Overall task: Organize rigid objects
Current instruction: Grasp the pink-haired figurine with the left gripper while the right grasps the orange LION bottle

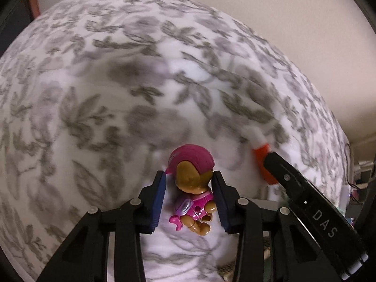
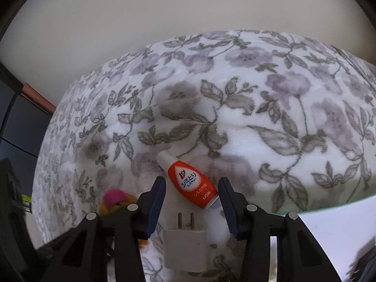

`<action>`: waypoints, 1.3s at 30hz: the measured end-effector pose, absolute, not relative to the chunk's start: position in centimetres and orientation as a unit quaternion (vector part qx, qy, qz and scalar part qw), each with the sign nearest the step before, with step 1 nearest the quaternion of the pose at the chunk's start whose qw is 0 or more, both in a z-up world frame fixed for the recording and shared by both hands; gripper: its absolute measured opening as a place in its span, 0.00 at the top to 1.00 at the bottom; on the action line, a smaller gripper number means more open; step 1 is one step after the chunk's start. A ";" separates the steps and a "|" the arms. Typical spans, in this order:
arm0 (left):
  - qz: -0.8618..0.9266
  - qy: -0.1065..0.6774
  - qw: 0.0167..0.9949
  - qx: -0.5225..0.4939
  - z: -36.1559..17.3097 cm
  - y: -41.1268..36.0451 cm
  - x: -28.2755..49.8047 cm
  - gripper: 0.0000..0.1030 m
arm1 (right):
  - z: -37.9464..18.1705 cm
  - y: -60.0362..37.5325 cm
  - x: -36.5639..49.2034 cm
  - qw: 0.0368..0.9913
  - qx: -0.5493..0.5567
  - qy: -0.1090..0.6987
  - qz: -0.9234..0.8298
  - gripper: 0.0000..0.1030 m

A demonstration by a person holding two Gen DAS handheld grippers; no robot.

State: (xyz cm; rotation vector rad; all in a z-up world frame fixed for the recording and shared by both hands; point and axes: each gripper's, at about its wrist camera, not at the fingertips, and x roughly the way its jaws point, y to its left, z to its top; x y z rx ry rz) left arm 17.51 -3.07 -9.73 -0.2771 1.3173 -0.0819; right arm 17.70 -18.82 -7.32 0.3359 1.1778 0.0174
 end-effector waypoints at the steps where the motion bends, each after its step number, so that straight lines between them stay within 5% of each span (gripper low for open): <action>1: -0.032 0.609 0.782 -0.131 -9.7 -2.6 17.6 0.60 | -7.4 -18.7 17.8 0.818 0.156 0.553 0.008 0.52; 30: -0.007 0.603 0.790 -0.108 -10.2 -1.4 17.9 0.58 | -9.0 -14.2 18.4 0.838 -0.010 0.546 -0.008 0.64; 39: 0.000 0.603 0.789 -0.117 -10.0 -1.4 17.9 0.59 | -8.1 -14.7 17.5 0.833 0.026 0.553 0.006 0.65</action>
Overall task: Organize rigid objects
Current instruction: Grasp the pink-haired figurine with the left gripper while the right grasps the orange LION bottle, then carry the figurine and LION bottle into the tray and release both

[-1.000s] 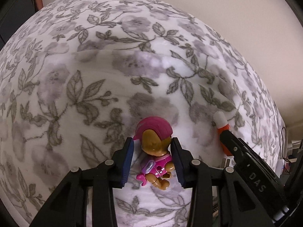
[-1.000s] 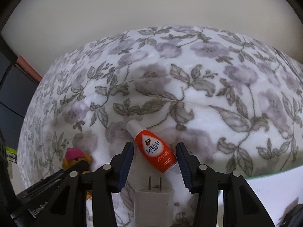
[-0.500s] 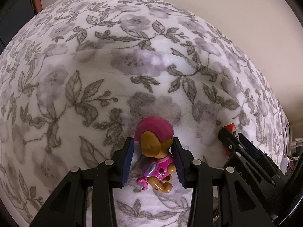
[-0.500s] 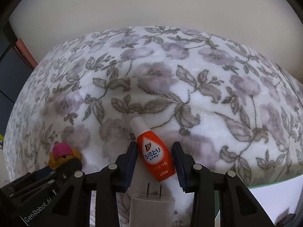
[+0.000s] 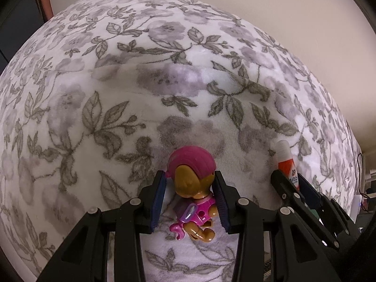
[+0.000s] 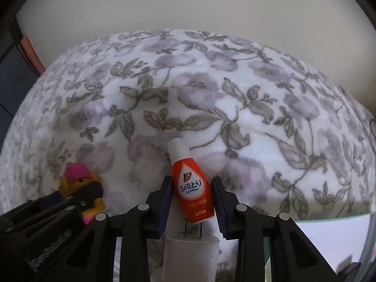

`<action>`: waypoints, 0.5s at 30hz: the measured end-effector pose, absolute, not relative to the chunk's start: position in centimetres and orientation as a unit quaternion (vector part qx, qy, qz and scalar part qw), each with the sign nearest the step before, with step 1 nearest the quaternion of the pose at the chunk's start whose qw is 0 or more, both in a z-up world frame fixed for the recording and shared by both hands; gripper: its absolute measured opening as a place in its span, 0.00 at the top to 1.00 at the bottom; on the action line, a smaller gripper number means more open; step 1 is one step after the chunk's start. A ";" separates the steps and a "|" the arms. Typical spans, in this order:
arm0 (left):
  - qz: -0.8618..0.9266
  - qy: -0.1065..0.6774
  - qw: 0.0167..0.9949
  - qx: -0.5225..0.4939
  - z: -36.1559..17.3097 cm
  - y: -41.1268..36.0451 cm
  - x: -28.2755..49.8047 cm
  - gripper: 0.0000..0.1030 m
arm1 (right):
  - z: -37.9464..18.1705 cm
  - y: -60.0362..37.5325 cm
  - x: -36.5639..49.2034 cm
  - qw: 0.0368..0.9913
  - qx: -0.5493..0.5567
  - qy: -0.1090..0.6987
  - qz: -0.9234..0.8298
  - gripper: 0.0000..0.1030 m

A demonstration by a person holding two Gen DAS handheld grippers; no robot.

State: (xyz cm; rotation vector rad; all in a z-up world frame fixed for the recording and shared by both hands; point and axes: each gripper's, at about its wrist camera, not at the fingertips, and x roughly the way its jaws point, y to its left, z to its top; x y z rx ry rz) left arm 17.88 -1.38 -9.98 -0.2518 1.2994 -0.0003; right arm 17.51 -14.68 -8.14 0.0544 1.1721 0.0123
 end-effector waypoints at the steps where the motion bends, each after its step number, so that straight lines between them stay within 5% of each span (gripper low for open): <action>1: 0.001 0.603 0.789 -0.119 -9.9 -1.3 17.9 0.59 | -8.0 -14.8 17.5 0.833 0.028 0.553 0.006 0.65; 15: -0.020 0.556 0.821 -0.128 -4.6 -1.8 17.1 0.59 | -4.4 -17.5 16.0 0.840 0.084 0.536 0.017 0.75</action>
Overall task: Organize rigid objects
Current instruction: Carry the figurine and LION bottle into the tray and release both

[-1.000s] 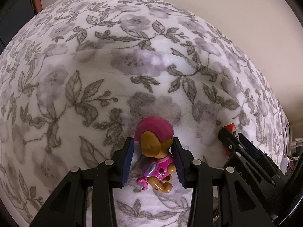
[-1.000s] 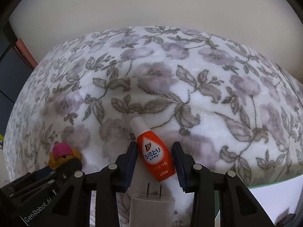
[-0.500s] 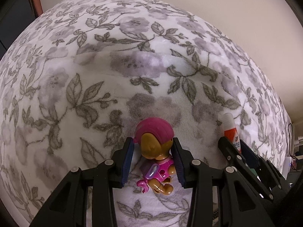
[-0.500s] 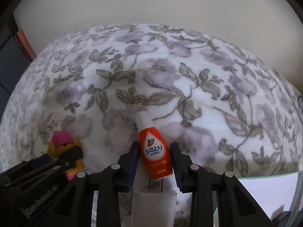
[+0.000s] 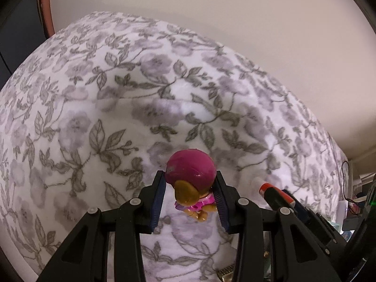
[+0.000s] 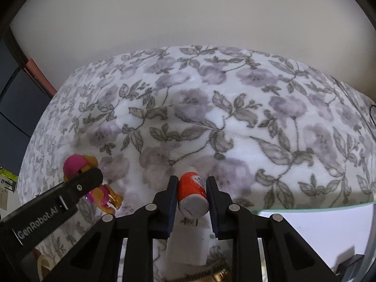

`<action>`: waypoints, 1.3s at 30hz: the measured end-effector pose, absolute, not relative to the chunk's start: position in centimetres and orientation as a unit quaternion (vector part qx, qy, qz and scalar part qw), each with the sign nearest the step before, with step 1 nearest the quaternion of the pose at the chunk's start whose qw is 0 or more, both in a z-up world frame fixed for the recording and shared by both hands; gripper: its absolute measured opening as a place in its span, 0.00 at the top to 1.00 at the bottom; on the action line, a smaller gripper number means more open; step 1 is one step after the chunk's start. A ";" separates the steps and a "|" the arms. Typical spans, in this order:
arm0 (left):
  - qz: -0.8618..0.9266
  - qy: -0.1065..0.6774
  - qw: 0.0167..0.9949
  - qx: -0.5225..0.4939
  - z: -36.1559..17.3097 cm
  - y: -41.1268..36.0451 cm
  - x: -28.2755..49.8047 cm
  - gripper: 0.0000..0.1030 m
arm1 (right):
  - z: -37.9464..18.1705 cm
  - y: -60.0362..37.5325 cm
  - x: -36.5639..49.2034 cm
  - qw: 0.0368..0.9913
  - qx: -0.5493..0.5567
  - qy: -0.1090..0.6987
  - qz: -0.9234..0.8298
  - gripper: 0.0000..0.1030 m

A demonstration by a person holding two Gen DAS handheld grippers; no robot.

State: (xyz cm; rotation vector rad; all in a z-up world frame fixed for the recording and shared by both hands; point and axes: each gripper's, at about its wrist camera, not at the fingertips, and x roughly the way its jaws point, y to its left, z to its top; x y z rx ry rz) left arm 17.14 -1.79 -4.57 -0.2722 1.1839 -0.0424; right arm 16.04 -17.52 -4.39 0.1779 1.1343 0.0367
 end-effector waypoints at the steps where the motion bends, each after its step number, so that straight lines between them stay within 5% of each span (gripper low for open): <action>1: -0.022 0.554 0.822 -0.128 -4.2 -1.9 17.0 0.59 | -4.1 -17.8 15.8 0.840 0.088 0.536 0.018 0.75; 24: -0.113 0.490 0.860 -0.091 3.3 -7.4 9.5 0.59 | 6.7 -26.0 5.5 0.854 0.159 0.490 -0.077 0.75; 39: -0.193 0.509 0.838 -0.041 2.2 -12.9 3.5 0.59 | 4.4 -32.6 -2.4 0.815 0.211 0.519 -0.151 0.75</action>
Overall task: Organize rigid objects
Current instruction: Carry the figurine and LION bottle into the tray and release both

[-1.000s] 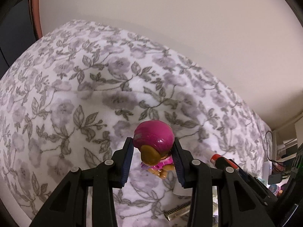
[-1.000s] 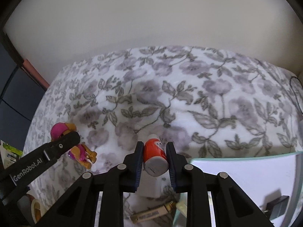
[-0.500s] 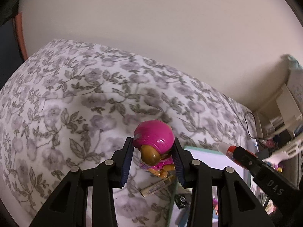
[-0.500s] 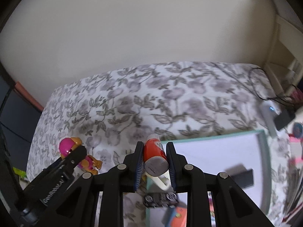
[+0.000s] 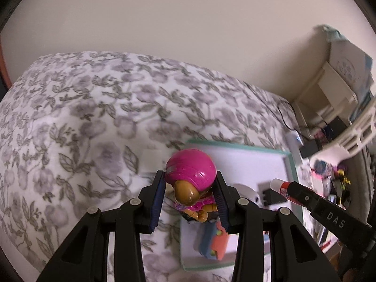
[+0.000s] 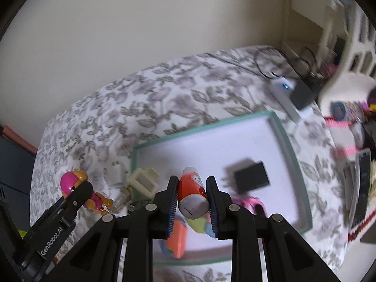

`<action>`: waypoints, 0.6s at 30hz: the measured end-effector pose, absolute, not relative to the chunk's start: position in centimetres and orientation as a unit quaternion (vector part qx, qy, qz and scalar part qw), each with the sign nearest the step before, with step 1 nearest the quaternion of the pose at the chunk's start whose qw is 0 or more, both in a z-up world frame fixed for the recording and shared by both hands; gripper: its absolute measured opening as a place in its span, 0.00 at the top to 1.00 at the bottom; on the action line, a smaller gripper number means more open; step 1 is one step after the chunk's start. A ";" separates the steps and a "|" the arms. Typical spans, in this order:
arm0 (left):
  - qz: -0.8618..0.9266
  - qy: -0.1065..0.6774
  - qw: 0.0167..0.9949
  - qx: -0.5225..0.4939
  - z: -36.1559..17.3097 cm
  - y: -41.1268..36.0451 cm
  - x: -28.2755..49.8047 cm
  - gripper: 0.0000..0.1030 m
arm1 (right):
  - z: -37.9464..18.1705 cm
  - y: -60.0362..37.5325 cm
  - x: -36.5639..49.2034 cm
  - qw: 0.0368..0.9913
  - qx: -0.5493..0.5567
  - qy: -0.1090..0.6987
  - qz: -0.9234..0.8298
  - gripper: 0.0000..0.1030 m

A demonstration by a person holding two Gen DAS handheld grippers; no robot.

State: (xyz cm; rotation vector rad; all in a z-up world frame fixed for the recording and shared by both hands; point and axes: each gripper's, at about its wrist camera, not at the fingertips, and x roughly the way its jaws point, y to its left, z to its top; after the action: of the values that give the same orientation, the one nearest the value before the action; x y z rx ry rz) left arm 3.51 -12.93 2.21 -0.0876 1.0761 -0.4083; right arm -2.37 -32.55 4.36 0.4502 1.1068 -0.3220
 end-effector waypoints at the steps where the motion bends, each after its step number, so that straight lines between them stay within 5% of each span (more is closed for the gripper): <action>1: -0.198 0.510 0.837 -0.036 2.1 -13.4 3.3 0.59 | 4.2 -32.9 -2.8 0.812 0.216 0.520 -0.154 0.75; 18: -0.246 0.579 0.777 0.029 -3.1 -19.0 1.0 0.59 | -0.1 -34.8 -2.8 0.765 0.221 0.577 -0.182 0.75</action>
State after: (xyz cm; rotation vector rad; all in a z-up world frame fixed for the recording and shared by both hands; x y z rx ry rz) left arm 1.00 -18.99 -3.08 0.0636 1.2522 -0.5311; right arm -2.79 -34.79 -0.10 0.4808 1.2530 -0.3960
